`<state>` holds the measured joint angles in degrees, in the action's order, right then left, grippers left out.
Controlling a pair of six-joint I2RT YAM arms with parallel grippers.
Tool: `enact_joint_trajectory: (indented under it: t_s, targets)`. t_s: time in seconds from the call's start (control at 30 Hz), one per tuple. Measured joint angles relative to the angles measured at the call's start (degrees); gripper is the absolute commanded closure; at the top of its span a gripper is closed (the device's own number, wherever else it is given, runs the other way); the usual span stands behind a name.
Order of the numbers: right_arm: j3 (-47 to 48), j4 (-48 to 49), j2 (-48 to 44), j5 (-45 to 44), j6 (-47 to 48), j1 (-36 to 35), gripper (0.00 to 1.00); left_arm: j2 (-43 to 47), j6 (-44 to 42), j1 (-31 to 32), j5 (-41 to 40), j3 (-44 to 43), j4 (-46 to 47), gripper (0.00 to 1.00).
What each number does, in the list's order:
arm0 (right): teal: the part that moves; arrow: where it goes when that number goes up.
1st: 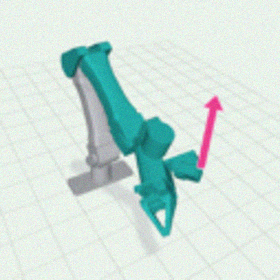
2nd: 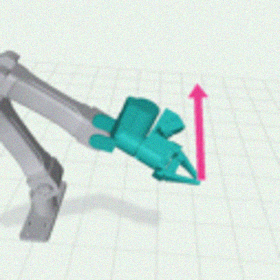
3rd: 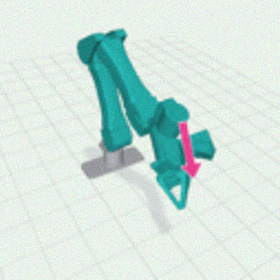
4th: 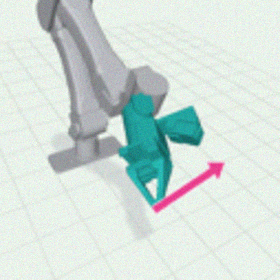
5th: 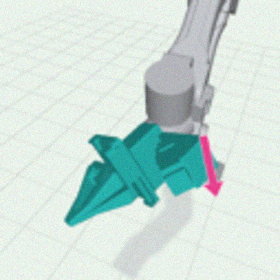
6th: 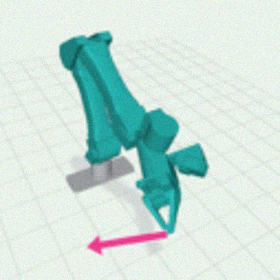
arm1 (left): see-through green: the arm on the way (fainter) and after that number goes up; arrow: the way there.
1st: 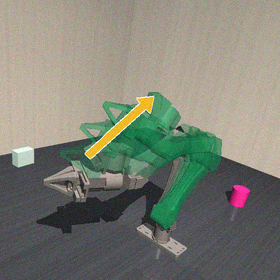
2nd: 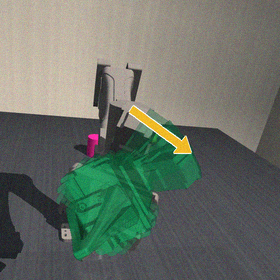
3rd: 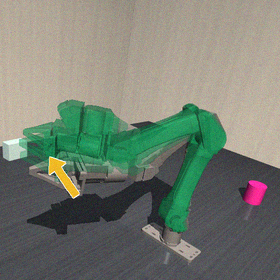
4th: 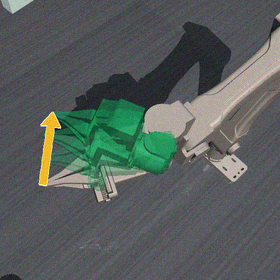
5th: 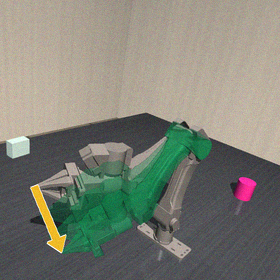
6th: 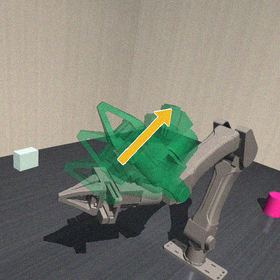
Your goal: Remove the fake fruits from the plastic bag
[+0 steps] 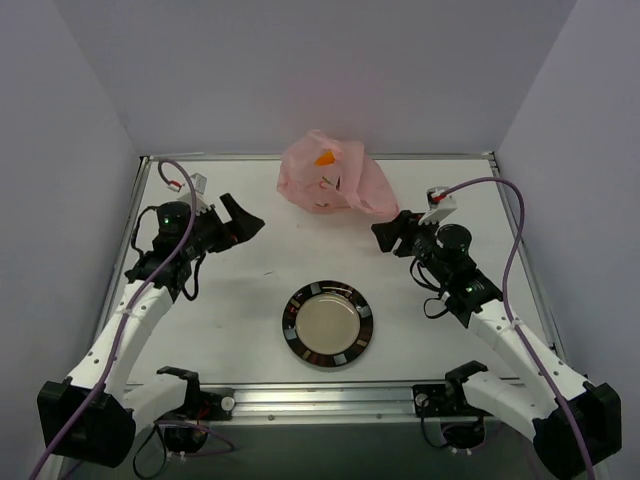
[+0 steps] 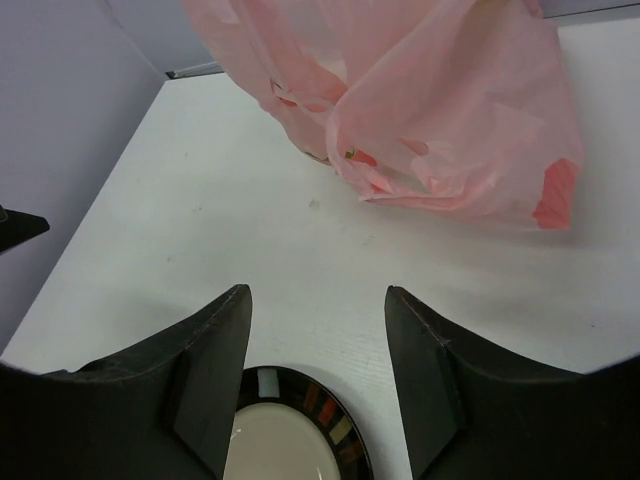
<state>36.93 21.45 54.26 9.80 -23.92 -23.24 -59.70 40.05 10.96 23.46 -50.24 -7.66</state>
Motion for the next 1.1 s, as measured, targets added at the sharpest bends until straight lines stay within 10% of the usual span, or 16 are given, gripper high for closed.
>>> enact_joint_trajectory:
  t_s: [0.47,0.93,1.03,1.1]
  targets:
    - [-0.4,-0.6,2.6,-1.9,-0.2,0.0,0.54,-22.7,-6.3,24.7,-18.8,-29.8,1.4,0.06]
    - [-0.4,-0.7,6.9,0.7,0.1,0.0,0.49,-50.1,-14.9,29.6,-38.0,-54.9,-5.4,0.05]
    - [0.6,-0.8,7.8,0.5,0.4,0.0,0.46,-53.2,-17.0,29.6,-40.9,-57.9,-6.0,0.22]
    - [2.2,-1.2,9.6,-0.3,1.5,0.0,0.43,-53.9,-18.1,29.6,-42.3,-58.4,-6.2,0.68]
